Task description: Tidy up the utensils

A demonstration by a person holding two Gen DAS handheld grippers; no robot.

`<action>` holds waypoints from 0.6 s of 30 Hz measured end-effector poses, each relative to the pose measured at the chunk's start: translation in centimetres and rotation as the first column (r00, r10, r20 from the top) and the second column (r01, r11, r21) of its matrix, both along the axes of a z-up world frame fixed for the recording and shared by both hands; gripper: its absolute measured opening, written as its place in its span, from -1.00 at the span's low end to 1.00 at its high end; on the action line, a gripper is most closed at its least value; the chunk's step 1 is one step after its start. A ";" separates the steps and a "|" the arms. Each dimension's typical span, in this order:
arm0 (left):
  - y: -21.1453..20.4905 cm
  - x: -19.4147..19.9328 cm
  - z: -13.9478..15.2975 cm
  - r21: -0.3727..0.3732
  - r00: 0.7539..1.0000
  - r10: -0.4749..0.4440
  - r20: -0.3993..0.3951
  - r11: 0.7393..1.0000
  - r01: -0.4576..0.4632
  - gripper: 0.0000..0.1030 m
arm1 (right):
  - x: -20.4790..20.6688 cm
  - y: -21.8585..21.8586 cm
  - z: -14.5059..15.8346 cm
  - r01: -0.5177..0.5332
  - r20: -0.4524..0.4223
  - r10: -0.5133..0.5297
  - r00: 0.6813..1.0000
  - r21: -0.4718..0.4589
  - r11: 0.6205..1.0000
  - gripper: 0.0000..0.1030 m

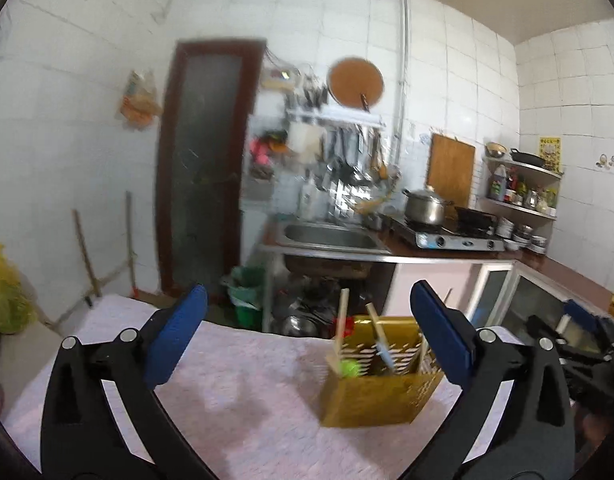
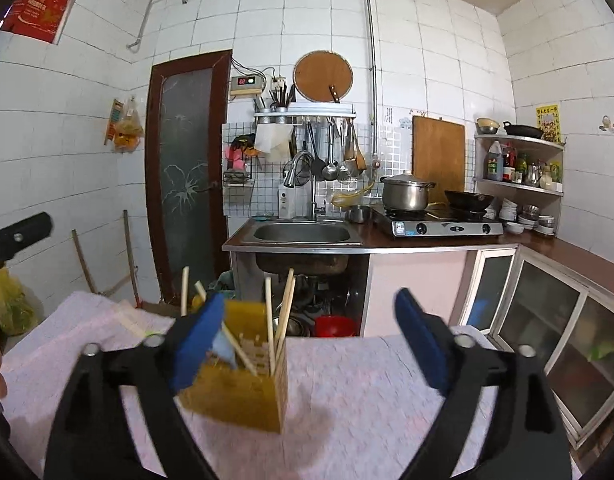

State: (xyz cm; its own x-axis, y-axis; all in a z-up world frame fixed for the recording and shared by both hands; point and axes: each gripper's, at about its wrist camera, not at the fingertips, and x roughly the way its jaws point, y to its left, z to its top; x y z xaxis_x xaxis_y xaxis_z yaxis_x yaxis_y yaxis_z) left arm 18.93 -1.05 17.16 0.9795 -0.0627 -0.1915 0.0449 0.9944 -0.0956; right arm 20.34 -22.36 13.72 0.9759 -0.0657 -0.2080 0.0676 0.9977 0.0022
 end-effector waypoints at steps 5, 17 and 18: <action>1.3 -6.1 -3.4 0.037 0.999 0.005 -0.033 0.999 -0.004 0.91 | -5.7 1.5 -3.5 -0.016 -0.034 0.017 0.999 0.011 1.000 0.91; 1.0 -13.1 -15.2 0.039 0.997 -0.011 -0.077 0.999 0.014 0.91 | -11.9 2.8 -13.3 0.023 -0.120 -0.015 0.993 0.069 0.997 0.91; 0.9 -13.1 -15.5 0.053 0.997 -0.009 -0.072 0.998 0.013 0.91 | -12.1 2.8 -13.6 0.027 -0.111 -0.018 0.994 0.079 0.996 0.91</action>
State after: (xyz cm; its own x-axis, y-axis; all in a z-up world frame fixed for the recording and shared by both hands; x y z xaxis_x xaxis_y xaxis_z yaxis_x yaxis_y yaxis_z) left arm 5.82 -0.14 1.61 0.9623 -0.0615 -0.2650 0.0512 0.9977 -0.0454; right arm 8.24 -19.59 0.16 0.9452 -0.0663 -0.3196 0.0946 0.9928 0.0738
